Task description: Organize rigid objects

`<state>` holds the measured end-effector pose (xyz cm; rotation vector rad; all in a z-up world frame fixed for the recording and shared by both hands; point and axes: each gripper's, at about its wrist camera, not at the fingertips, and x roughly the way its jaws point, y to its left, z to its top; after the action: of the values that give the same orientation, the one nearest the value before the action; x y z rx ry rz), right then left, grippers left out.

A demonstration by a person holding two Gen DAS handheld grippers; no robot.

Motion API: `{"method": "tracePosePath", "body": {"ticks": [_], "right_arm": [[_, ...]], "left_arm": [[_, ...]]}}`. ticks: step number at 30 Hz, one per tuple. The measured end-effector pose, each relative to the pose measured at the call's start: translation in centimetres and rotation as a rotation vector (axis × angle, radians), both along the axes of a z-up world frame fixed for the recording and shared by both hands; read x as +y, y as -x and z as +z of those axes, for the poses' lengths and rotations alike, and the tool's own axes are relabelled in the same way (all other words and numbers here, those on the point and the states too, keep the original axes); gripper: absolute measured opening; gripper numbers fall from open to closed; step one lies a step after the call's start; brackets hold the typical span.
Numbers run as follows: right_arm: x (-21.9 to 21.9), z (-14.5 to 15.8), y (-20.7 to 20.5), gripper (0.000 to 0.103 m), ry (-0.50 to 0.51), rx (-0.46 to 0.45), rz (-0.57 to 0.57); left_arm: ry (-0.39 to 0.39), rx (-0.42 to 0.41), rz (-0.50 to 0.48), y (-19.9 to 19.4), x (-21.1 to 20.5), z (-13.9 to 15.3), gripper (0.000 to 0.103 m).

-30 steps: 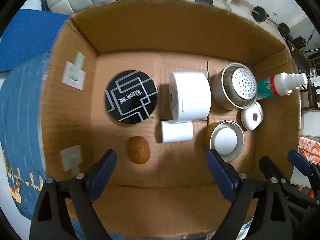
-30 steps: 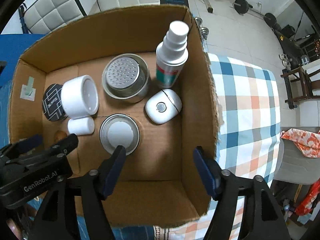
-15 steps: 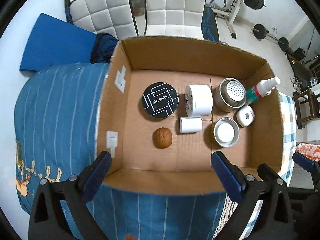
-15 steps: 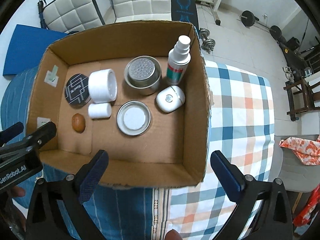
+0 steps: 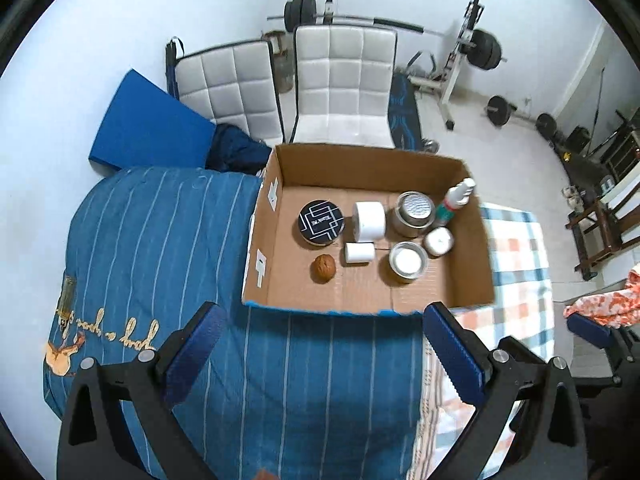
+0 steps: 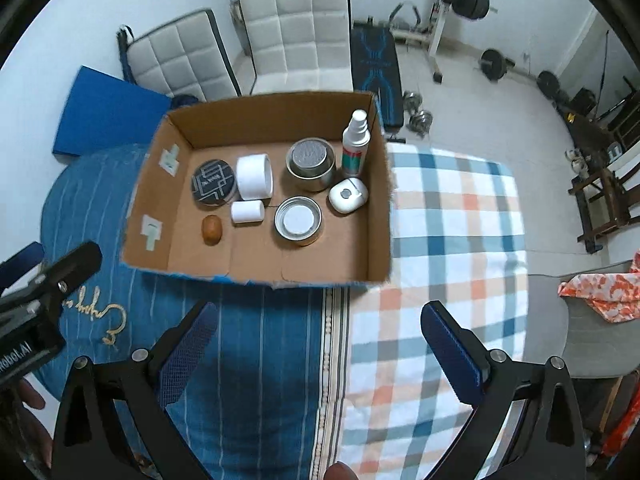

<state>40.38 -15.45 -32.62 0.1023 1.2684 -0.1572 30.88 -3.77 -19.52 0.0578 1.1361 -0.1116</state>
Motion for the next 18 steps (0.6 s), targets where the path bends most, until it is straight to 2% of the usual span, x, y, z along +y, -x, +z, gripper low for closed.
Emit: {"method": "tracePosePath", "body": {"ticks": [8, 18], "right_arm": [[1.3, 6.5, 7.9, 0.103, -0.026, -0.089, 0.017], [1.8, 13.5, 14.7, 0.103, -0.045, -0.204, 0.01]], "left_arm": [[0.018, -0.102, -0.009, 6.3, 1.4, 6.1, 0.103], [0.057, -0.177, -0.018, 12.2, 2.6, 11.6, 0.103]]}}
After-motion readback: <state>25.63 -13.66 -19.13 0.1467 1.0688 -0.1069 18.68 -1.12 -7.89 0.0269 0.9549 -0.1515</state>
